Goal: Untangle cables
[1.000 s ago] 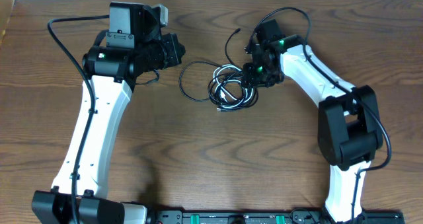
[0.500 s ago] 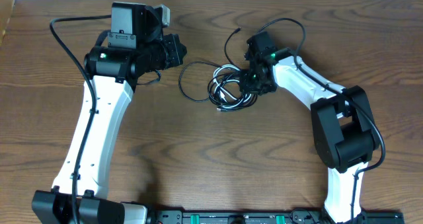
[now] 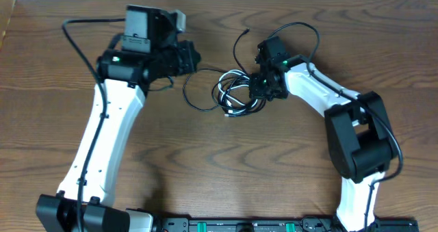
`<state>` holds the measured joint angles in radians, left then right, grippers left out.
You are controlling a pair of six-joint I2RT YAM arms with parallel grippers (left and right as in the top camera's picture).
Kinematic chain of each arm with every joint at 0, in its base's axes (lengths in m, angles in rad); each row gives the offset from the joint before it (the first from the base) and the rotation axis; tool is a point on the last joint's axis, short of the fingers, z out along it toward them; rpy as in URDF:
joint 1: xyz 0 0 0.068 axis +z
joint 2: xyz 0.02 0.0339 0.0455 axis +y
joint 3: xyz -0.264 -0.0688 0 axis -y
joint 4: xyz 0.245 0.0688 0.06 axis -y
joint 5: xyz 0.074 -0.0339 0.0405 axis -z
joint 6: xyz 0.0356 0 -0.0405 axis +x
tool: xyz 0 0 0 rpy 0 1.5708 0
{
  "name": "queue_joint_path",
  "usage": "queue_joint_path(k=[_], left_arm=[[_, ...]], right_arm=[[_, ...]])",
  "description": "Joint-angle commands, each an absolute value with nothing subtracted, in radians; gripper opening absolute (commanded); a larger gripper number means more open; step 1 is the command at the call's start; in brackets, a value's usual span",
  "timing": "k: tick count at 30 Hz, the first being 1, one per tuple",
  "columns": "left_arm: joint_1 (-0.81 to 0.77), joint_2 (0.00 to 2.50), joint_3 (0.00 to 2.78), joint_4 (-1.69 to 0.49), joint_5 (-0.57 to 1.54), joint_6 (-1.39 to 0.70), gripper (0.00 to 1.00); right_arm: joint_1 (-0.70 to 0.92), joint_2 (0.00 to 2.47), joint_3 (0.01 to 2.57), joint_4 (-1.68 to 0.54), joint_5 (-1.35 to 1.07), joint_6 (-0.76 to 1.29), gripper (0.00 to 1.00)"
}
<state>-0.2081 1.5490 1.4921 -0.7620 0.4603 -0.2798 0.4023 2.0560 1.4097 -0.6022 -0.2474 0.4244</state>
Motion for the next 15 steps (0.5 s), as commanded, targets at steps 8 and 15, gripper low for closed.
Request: queue_joint_path(k=[8, 15], left_arm=[[-0.283, 1.581, 1.481, -0.758, 0.407, -0.256, 0.08], [-0.303, 1.583, 1.481, -0.725, 0.410, -0.254, 0.31]], right_arm=[[0.217, 1.674, 1.413, -0.633, -0.516, 0.403, 0.01], [0.142, 1.665, 1.412, -0.737, -0.635, 0.403, 0.01]])
